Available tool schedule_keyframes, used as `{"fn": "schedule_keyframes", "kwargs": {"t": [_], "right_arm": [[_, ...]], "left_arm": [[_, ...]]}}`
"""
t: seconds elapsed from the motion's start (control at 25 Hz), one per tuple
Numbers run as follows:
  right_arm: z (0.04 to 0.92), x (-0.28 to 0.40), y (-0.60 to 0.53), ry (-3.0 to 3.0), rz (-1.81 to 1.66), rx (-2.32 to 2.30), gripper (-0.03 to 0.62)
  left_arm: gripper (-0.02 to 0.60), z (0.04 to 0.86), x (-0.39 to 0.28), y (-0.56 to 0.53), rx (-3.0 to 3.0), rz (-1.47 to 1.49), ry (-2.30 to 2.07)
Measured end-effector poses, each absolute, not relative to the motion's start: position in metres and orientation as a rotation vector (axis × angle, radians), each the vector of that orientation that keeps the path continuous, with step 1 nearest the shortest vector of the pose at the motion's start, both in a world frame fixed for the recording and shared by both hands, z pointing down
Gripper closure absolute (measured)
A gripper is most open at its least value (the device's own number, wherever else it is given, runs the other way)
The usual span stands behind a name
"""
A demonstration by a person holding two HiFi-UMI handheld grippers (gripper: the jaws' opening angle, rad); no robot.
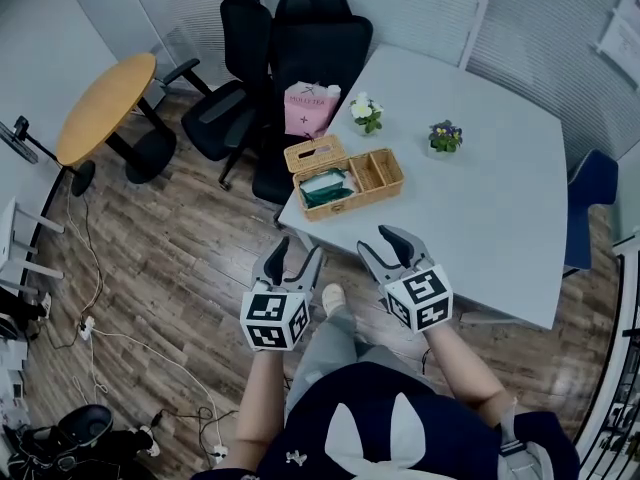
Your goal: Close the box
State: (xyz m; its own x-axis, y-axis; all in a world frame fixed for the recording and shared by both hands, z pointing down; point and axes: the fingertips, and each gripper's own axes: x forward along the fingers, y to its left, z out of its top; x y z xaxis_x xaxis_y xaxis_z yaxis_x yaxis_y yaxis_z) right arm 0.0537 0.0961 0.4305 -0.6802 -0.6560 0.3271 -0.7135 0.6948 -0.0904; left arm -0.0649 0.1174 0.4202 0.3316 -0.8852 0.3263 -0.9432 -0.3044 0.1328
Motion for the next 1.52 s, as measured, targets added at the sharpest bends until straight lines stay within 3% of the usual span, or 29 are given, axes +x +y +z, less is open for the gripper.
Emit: {"fn": "schedule_keyframes", "kwargs": {"t": [0.92, 1.52], "right_arm": [[0.511, 0.09, -0.043, -2.317, 0.429, 1.184, 0.388], [0.566, 0.092, -0.116, -2.113, 0.468, 1.151, 0.418]], "left_arm": [[0.334, 0.472, -0.117, 0.0, 2.139, 0.326, -1.538], [0.334, 0.507, -0.143, -0.063, 2.078, 0.374, -1.46]]}}
